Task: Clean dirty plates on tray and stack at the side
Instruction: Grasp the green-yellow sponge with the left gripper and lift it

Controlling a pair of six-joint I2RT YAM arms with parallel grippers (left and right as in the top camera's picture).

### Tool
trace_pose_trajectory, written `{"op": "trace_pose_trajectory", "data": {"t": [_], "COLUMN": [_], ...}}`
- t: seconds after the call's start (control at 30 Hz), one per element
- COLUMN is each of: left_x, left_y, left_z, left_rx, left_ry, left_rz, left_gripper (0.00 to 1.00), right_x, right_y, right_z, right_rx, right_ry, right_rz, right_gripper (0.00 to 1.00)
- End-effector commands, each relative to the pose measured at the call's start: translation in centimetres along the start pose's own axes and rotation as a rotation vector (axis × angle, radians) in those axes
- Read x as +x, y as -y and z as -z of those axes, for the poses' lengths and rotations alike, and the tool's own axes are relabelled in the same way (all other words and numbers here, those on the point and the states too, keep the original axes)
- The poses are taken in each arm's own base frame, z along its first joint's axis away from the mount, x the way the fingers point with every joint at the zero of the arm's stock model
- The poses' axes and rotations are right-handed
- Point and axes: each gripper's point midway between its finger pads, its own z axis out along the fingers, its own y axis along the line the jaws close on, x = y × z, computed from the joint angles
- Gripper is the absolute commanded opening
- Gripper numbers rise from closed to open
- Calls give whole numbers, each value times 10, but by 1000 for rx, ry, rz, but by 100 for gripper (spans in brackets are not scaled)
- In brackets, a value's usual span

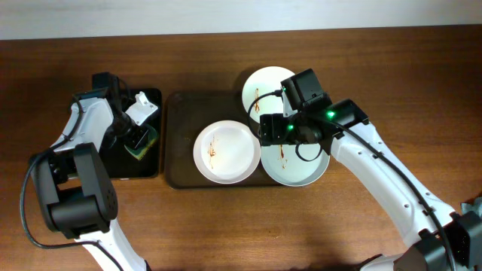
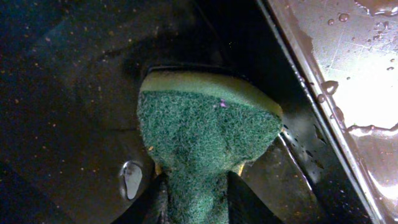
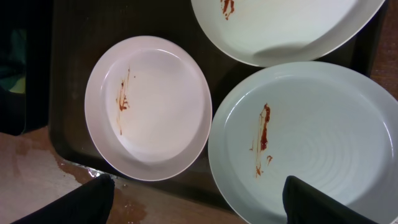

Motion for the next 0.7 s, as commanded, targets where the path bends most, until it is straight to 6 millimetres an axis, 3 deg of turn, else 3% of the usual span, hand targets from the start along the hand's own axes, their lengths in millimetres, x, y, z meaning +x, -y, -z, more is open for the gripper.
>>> {"op": "trace_pose_trajectory", "data": {"t": [0.0, 0.13, 0.2, 0.47, 0.57, 0.67], "left_x": [1, -21, -27, -15, 6, 8], "left_y": [7, 32, 45, 43, 33, 32], "left_z": [-6, -2, 2, -4, -15, -15], "left_rx": [38, 185, 259, 236, 155, 143], "left_ry": [8, 139, 183, 111, 2, -18], "left_rz": [-8, -3, 19, 129, 285, 421], "left_gripper": [27, 27, 17, 17, 17, 17], "right_x": [-5, -5, -5, -6, -6, -7], "right_y": [-2, -2, -2, -2, -2, -3], "right_z": [0, 0, 0, 0, 0, 0], "right_rx": [6, 6, 6, 4, 4, 3], "right_ry": [11, 11, 12, 16, 16, 20], "right_rz": [4, 4, 4, 5, 5, 5], "right_gripper": [87, 87, 87, 87, 87, 87]}}
